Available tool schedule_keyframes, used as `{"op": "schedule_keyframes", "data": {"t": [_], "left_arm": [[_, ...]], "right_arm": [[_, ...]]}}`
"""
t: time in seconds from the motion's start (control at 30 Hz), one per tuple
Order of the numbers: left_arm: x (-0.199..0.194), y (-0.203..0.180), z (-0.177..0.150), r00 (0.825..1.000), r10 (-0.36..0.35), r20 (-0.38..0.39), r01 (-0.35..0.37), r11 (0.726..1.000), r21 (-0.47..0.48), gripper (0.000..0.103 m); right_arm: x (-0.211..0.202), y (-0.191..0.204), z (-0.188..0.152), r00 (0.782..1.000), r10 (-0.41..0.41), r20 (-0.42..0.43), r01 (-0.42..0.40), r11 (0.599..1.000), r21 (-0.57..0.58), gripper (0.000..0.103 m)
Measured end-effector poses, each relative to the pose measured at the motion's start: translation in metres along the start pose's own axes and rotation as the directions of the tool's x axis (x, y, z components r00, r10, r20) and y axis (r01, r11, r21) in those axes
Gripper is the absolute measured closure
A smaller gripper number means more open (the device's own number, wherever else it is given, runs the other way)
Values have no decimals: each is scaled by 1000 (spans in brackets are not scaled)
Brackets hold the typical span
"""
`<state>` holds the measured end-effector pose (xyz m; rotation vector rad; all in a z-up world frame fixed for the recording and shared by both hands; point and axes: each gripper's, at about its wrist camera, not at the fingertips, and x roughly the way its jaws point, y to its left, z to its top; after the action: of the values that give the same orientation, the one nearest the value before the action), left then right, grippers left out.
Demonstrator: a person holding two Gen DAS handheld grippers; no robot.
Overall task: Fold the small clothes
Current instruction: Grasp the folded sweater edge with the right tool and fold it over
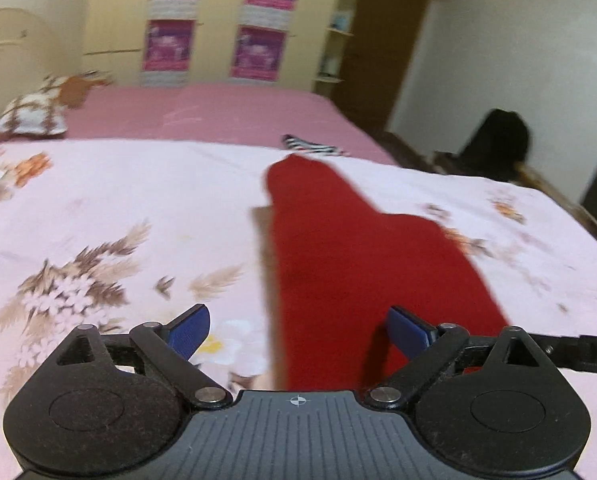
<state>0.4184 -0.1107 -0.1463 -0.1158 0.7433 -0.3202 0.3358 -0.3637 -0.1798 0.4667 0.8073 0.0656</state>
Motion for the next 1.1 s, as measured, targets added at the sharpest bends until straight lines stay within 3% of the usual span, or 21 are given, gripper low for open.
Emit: {"op": "schedule_keyframes", "data": {"t": [0.17, 0.3, 0.33, 0.37, 0.4, 0.57, 0.67, 0.73, 0.77, 0.93, 1.1], "left_arm": [[34, 4, -10, 998, -17, -66, 13, 999, -52, 8], [45, 11, -16, 995, -47, -86, 39, 995, -96, 8], [46, 11, -17, 995, -47, -84, 39, 995, -95, 8], [47, 10, -17, 996, -44, -81, 37, 995, -90, 8], [47, 9, -18, 996, -41, -76, 34, 996, -85, 8], [47, 10, -17, 996, -42, -74, 35, 995, -89, 8], [46, 6, -17, 998, -24, -63, 20, 997, -74, 8], [42, 4, -15, 998, -16, -58, 13, 998, -66, 8], [40, 3, -13, 999, -15, -50, 12, 998, -62, 8], [25, -7, -1, 999, -44, -2, 44, 997, -61, 8], [33, -26, -5, 998, -55, -27, 55, 998, 1, 8]], "right_arm": [[36, -11, 5, 995, 76, -68, -71, 994, 86, 35], [45, -17, 4, 985, 159, -61, -149, 978, 148, 28], [46, -16, 5, 983, 174, -51, -166, 975, 146, 31], [47, -14, 6, 981, 188, -47, -181, 974, 135, 48], [48, -13, 7, 978, 201, -49, -193, 972, 135, 55], [48, -11, 9, 973, 226, -43, -219, 967, 127, 56], [56, -8, 10, 974, 220, -46, -213, 970, 118, 55], [51, -2, 12, 979, 200, -24, -197, 976, 90, 77], [46, 2, 13, 981, 194, -8, -193, 979, 63, 82], [12, 17, 27, 984, 154, 86, -149, 987, -62, 84], [6, 2, 36, 992, 107, 61, -101, 990, -97, 84]]}}
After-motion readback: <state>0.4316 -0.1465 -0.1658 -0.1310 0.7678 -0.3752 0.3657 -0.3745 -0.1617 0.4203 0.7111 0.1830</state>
